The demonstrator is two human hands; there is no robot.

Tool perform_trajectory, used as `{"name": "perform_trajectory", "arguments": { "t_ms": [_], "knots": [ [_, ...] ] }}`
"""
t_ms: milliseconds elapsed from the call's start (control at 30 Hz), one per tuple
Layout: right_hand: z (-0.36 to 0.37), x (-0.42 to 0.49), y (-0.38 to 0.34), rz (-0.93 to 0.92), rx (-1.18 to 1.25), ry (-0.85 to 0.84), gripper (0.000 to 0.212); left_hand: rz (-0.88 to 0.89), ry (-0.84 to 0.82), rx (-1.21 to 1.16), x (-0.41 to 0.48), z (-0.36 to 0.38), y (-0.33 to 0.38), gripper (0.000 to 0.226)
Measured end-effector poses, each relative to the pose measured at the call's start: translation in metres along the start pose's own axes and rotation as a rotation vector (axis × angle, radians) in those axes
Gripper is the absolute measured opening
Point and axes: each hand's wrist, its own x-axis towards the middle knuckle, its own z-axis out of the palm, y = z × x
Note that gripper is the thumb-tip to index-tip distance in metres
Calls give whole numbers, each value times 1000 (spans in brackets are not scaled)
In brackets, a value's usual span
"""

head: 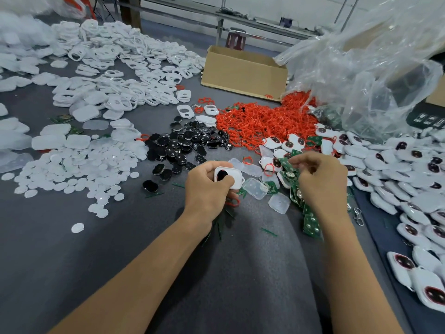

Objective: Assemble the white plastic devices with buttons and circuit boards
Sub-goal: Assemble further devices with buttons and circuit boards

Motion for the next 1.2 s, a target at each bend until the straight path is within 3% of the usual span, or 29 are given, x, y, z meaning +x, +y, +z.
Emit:
{"name": "perform_trajectory", "arguments": {
  "t_ms": [133,233,300,667,833,1033,1200],
  "knots": [
    [-1,1,0,-29,-18,-162,25,0,-2,2,0,-1,-1,27],
    [2,-3,-6,-71,-41,-327,5,9,-4,-7,-1,-1,0,26],
    [7,-6,-8,-87,-116,-399,11,12,-6,-19,-1,0,0,25],
    [18,-7,-12,-56,-62,-450,19,11,-30,-27,0,-1,-1,23],
    [14,-7,-13,-13,176,-443,14,-1,-37,-34,0,-1,-2,21],
    [11,-7,-21,235,674,-492,20,-9,-38,-34,-1,-3,-1,21],
    [10,-5,-24,318,905,-397,23,-17,-43,-42,0,-2,0,21]
  ]
}}
